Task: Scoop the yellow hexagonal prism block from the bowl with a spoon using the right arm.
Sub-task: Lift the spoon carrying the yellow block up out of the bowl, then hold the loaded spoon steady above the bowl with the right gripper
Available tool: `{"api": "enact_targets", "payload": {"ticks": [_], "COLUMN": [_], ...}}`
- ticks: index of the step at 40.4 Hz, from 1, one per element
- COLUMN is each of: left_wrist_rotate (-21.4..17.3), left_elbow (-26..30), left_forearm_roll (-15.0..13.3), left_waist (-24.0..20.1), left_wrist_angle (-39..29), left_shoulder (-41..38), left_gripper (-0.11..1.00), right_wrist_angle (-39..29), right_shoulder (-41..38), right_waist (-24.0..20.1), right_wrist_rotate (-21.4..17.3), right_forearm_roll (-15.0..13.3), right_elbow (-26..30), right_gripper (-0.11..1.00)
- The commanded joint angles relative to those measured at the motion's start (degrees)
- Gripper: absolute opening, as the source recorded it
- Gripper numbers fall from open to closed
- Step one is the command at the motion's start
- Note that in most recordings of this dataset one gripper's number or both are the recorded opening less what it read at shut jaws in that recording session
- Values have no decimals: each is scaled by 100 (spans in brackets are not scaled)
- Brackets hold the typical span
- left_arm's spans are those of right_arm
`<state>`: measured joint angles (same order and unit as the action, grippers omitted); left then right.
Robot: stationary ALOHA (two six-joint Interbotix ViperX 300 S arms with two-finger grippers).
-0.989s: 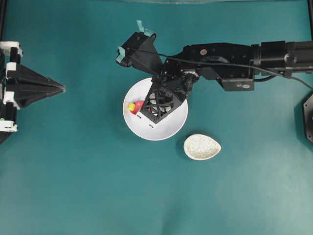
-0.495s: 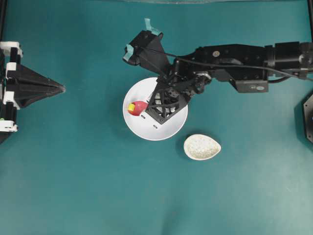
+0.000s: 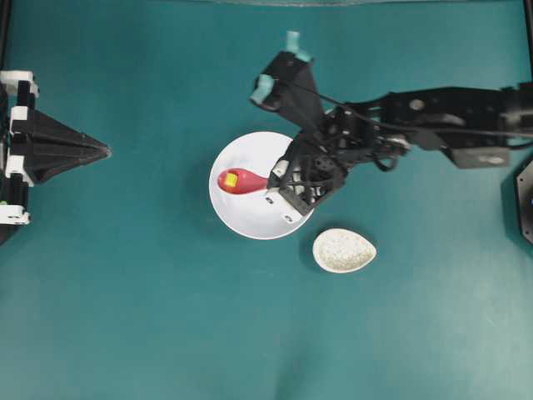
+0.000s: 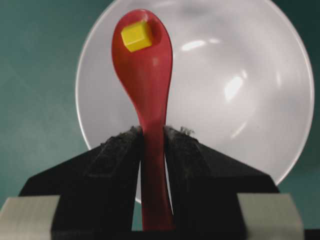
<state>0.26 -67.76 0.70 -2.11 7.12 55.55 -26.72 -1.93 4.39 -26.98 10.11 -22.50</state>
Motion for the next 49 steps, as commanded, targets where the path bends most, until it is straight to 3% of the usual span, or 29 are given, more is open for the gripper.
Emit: {"api": "enact_targets", "payload": {"ticks": [1, 10, 22, 49], "left_wrist_rotate": [9, 9, 18, 26], "left_elbow": [141, 141, 141, 149], "left_forearm_roll": [18, 9, 18, 18], "left_waist": [-18, -18, -18, -18], "left_wrist_angle": [62, 62, 62, 70], "left_shoulder": [-18, -18, -9, -18], "left_gripper": [-1, -1, -1, -1], "right_wrist_angle": [536, 1187, 1195, 1195], "right_shoulder": [396, 940, 1538, 1644], "right_waist": [-44, -62, -62, -53], "right_wrist_rotate": [9, -26, -35, 0], "right_forearm_roll": [-18, -9, -9, -26], "right_elbow": [-193, -668, -905, -896], "right_gripper": [23, 23, 22, 22]}}
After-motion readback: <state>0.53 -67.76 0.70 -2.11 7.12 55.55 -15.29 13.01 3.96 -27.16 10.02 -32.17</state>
